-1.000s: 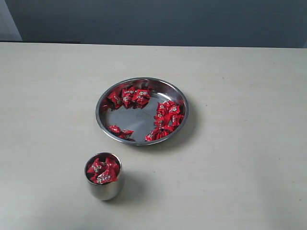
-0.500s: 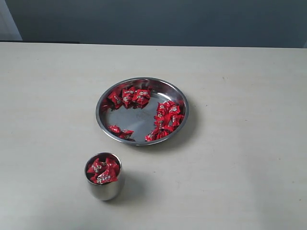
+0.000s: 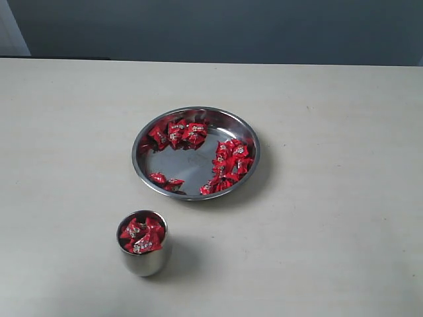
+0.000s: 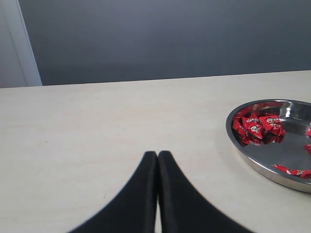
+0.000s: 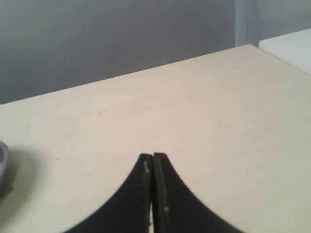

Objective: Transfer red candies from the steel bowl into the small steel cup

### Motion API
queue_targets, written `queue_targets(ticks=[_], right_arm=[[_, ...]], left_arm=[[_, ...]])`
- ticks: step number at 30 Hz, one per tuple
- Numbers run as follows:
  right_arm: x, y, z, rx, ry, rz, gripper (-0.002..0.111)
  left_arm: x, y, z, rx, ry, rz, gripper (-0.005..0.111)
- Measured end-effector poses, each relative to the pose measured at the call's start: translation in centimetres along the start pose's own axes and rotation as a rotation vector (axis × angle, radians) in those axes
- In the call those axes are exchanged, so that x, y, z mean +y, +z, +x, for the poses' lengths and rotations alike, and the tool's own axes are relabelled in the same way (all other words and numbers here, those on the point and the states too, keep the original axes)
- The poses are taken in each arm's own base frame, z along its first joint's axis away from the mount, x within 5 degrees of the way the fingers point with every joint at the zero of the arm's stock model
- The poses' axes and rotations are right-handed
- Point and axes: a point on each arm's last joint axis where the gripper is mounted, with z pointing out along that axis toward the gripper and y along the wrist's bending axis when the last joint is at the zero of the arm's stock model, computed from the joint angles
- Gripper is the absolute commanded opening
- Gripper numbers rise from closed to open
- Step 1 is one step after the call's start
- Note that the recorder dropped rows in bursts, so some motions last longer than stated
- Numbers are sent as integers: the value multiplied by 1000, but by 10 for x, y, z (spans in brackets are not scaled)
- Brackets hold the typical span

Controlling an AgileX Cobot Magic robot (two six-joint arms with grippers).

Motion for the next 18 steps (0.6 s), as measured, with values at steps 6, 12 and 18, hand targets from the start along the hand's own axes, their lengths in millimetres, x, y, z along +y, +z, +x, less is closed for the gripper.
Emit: queue_targets(ticks=[6, 12, 18], right_arm=[[0, 0, 1, 8, -2, 0, -1], [0, 0, 1, 8, -2, 0, -1], [0, 0, 1, 8, -4, 0, -1]], left_arm=[[0, 0, 0, 0, 0, 0, 0], [0, 0, 0, 0, 0, 0, 0], [0, 0, 0, 0, 0, 0, 0]])
